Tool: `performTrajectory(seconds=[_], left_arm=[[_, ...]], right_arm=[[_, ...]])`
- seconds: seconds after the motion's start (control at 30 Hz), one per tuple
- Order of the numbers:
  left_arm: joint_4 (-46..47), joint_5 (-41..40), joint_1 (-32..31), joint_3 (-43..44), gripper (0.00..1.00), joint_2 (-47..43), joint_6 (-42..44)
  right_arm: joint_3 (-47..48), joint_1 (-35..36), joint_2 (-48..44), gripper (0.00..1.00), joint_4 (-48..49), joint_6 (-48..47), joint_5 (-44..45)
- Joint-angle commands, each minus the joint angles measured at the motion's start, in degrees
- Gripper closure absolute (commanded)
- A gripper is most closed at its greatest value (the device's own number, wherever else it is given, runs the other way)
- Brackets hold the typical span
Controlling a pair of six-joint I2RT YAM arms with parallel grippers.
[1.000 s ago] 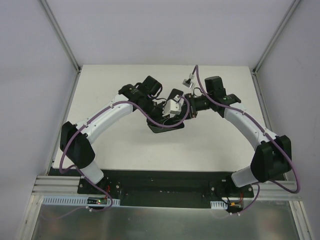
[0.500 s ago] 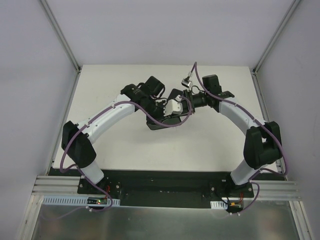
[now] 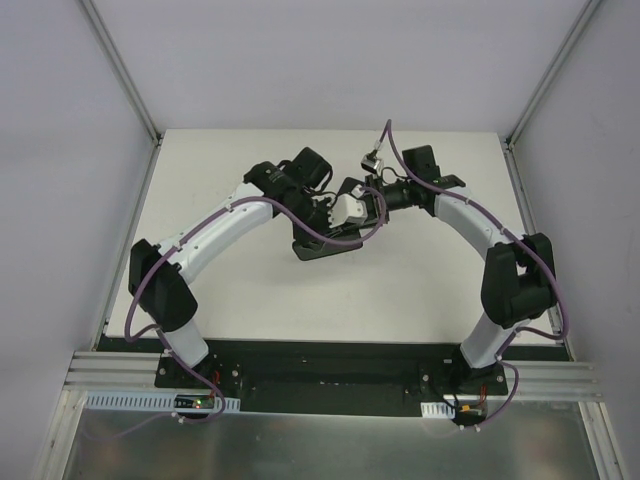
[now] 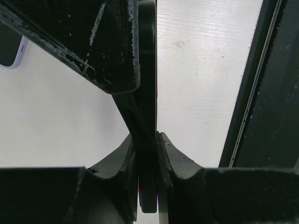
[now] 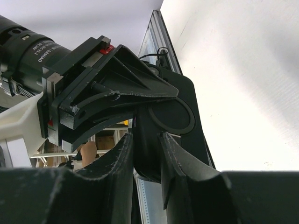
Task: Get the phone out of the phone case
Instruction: Remove the phone case from the phone.
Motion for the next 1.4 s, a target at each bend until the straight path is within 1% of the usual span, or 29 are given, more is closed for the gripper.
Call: performTrajectory(seconds=[0.0,0.07,0.17,0.27,0.43,0.67,0.73,0.8,0.83,0.9,0.93,0.97,1.0,1.07,1.17,1.27,1.37], left_arm=[[1.7,14.4,-2.4,7.3,1.00,-3.0,-1.4],[1.2,18.0,-1.4,8.3,1.00,-3.1,-2.3],[0.1,22.2,-0.3,9.4,1.00,-3.6,-2.2],[-1.0,22.2,-0.3,10.0,1.00,-3.8,-1.3],[-1.2,24.0,0.0,10.0,1.00,-4.6,-2.1],[-0.2,32.5,2.9,11.8,1.00,-5.0,-7.0],[0.4,33.1,3.1,11.7,1.00,-5.1,-7.5],[0.6,32.5,3.2,10.9,1.00,-5.2,-7.3],[0.8,32.3,3.4,10.3,1.00,-5.3,-7.1],[1.3,32.1,3.9,8.6,1.00,-5.6,-7.2],[1.8,31.9,4.3,7.6,1.00,-5.9,-7.0],[2.3,31.7,4.8,6.8,1.00,-6.1,-6.9],[2.8,31.7,5.3,5.4,1.00,-6.2,-6.9],[4.0,31.7,6.6,3.5,1.00,-6.7,-7.3],[6.2,33.1,8.6,1.3,1.00,-7.4,-8.5],[9.4,34.9,10.2,0.3,1.00,-8.0,-11.6],[13.6,36.3,11.7,0.2,1.00,-8.2,-16.9]], right_arm=[[0.1,-0.8,1.5,1.00,-1.8,-7.0,10.0],[-0.4,-0.8,0.9,1.00,-2.4,-10.7,9.9],[-0.3,-1.0,1.0,1.00,-2.6,-11.7,8.7],[1.0,-1.0,3.1,1.00,-3.9,-10.9,6.8],[0.8,-0.5,3.8,1.00,-5.4,-12.3,8.1],[-1.8,-0.2,0.1,1.00,-4.7,-17.5,7.8],[-2.6,-0.2,-1.2,1.00,-3.8,-17.7,8.1],[-1.6,-0.3,-1.9,0.99,-4.9,-18.5,8.3],[-1.2,-0.4,-2.5,0.96,-5.4,-18.6,8.5],[-0.5,-0.9,-3.5,0.76,-5.4,-17.5,8.7],[0.2,-1.2,-4.1,0.62,-5.7,-17.3,8.8],[0.9,-1.5,-4.8,0.52,-6.3,-17.2,9.0],[1.6,-1.9,-5.4,0.46,-6.6,-17.1,9.0],[2.7,-2.9,-7.0,0.42,-7.1,-16.7,9.1],[3.4,-4.4,-9.9,0.30,-7.3,-16.2,9.1],[2.2,-4.5,-12.8,0.26,-7.2,-18.2,9.0],[-1.4,-4.5,-15.7,0.23,-1.9,-16.7,7.4]])
